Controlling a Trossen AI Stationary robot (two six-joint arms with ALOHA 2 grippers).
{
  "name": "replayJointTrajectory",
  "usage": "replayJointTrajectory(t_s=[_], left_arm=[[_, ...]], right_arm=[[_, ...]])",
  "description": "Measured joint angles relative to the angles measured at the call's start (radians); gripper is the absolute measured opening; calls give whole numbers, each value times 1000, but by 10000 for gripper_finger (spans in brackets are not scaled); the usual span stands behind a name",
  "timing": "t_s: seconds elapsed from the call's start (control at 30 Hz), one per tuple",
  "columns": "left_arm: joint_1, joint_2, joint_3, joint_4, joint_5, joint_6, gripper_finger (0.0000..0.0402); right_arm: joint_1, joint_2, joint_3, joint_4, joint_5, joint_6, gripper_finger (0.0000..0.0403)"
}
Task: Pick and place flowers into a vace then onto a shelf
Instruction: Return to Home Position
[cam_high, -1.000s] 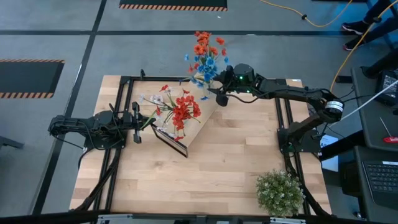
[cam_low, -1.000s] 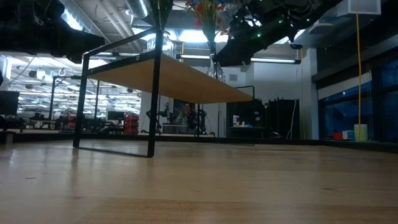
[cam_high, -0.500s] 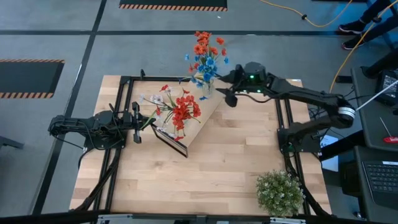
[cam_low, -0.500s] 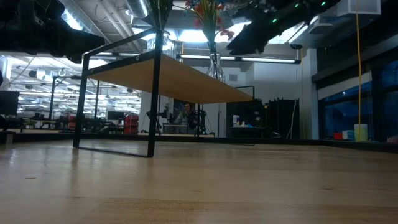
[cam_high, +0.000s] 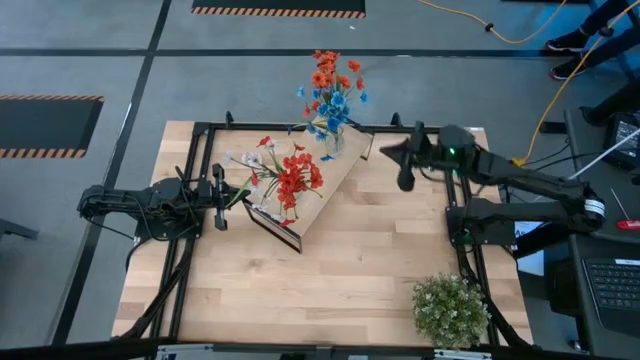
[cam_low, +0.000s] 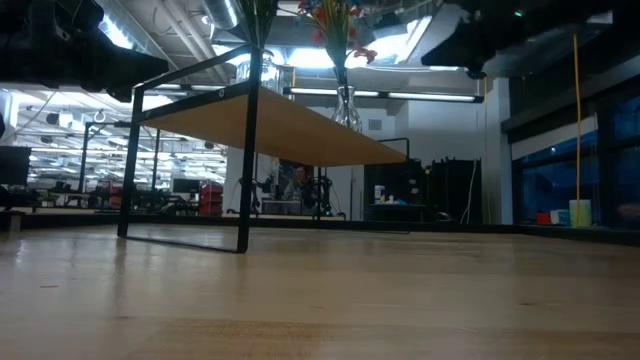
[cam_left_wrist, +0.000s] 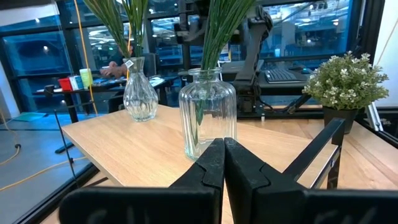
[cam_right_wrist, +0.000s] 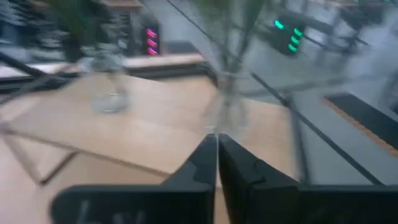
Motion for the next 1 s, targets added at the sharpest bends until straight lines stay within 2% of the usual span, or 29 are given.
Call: replayJointTrajectory(t_s=[0.07, 0.2, 0.53, 0.67, 0.8, 1.0], left_arm=[[0, 0, 0, 0, 0, 0, 4], [0, 0, 0, 0, 0, 0, 4], [0, 0, 0, 0, 0, -71, 4], [0, 0, 0, -3, -4, -71, 4], [0, 0, 0, -20, -5, -80, 4], [0, -2, 0, -29, 25, -121, 4]], right_arm=[[29, -53, -96, 90, -37, 5, 11], [92, -123, -248, 160, -119, 20, 10], [170, -345, -453, 305, -127, 20, 3], [169, -470, -515, 299, -131, 8, 4], [169, -582, -590, 289, -190, 27, 2], [169, -737, -604, 140, -196, 40, 2]])
